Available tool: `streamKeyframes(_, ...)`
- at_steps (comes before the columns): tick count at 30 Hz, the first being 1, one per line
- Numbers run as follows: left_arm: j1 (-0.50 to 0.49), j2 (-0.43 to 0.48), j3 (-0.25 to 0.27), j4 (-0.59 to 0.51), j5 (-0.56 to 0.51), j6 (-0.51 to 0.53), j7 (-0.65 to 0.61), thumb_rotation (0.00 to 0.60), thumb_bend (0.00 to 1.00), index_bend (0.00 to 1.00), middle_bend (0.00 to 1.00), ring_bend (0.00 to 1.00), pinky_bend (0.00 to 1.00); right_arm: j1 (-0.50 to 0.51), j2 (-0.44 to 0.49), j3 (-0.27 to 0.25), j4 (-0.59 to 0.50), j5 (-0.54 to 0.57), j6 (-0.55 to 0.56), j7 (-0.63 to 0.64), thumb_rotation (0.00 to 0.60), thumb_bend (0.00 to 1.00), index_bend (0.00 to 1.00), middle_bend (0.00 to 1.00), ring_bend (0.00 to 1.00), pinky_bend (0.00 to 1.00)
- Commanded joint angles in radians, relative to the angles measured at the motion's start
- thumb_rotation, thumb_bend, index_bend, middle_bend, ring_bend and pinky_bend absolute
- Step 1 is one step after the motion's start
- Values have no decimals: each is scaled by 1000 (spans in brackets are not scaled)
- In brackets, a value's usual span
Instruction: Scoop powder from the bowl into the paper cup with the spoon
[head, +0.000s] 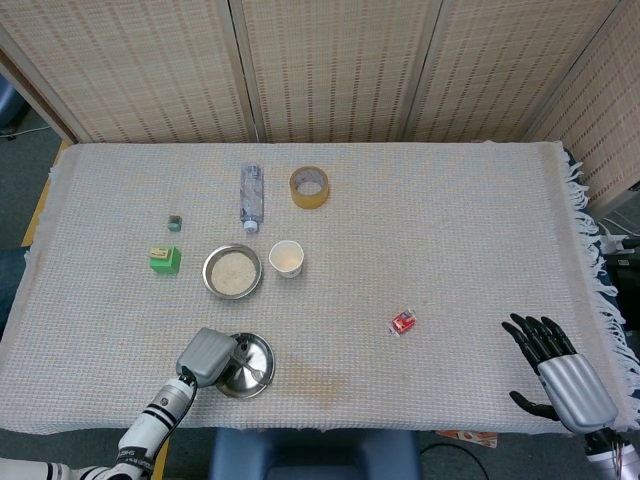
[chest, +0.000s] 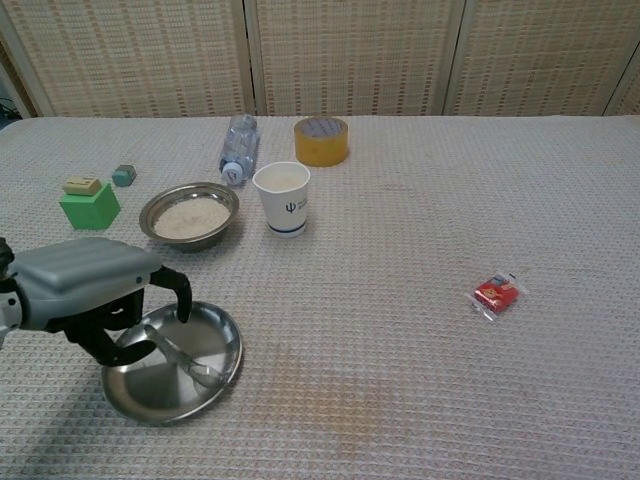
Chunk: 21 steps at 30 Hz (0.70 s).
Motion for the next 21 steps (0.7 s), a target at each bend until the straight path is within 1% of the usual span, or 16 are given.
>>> streamKeyframes(1, -4, 4, -8, -7, -23, -15, -13, 600, 387, 197, 1000, 1000, 1000, 1, 0, 0, 0, 0, -2, 1, 600, 93, 0, 0, 0, 0)
streamKeyframes(3, -7, 11, -13, -15, -33, -19, -19, 600, 388, 176, 1000, 1000, 1000, 2, -1, 2, 1, 1, -2, 0, 600, 93, 0, 0, 0, 0)
streamKeyframes(5, -3, 24, -19, -26, -19, -4, -29, 600, 388, 157, 1000, 1000, 1000, 1, -2, 3, 3, 2, 1, 2, 600, 94, 0, 0, 0, 0)
streamKeyframes(8, 36, 73, -25, -61, 70, 50, -119, 600, 389, 121, 1000, 997, 1000, 0, -3, 5, 6, 3, 5, 4, 600, 95, 0, 0, 0, 0)
streamKeyframes(9, 63, 105, -18, -72, 125, 75, -183, 600, 388, 97, 974, 966, 1000, -1, -3, 7, 8, 5, 8, 6, 600, 95, 0, 0, 0, 0)
streamKeyframes(10, 86, 134, -7, -77, 169, 90, -244, 600, 387, 74, 905, 899, 981, -2, -4, 9, 10, 7, 10, 6, 600, 95, 0, 0, 0, 0)
streamKeyframes(11, 111, 165, 8, -78, 215, 104, -313, 600, 385, 48, 758, 755, 904, -2, -5, 11, 11, 9, 12, 6, 600, 95, 0, 0, 0, 0)
streamKeyframes(12, 149, 207, 29, -69, 275, 131, -411, 600, 385, 28, 564, 571, 770, -2, -7, 13, 13, 13, 13, 6, 600, 95, 0, 0, 0, 0)
streamKeyframes(13, 181, 232, 44, -55, 316, 161, -488, 600, 385, 15, 408, 420, 631, -2, -10, 15, 15, 15, 13, 4, 600, 95, 0, 0, 0, 0)
streamKeyframes(14, 217, 248, 55, -35, 356, 204, -570, 600, 385, 6, 262, 268, 477, -2, -13, 17, 17, 18, 12, 0, 600, 95, 0, 0, 0, 0)
streamKeyframes(15, 271, 257, 66, 3, 407, 275, -684, 600, 384, 1, 166, 162, 356, -1, -18, 19, 18, 21, 10, -7, 600, 95, 0, 0, 0, 0)
streamKeyframes(17, 351, 247, 68, 79, 462, 393, -854, 600, 384, 0, 75, 49, 222, 1, -25, 22, 19, 27, 4, -17, 600, 95, 0, 0, 0, 0)
streamKeyframes(18, 396, 228, 53, 136, 472, 466, -949, 600, 383, 1, 45, 14, 172, 3, -31, 25, 20, 31, 0, -24, 600, 96, 0, 0, 0, 0)
streamKeyframes(19, 417, 214, 38, 173, 472, 501, -986, 600, 382, 4, 35, 4, 158, 4, -34, 26, 21, 32, -4, -30, 600, 95, 0, 0, 0, 0)
streamKeyframes(21, 441, 214, 26, 243, 497, 541, -1046, 600, 381, 5, 20, 0, 142, 10, -42, 29, 26, 41, -18, -38, 600, 95, 0, 0, 0, 0)
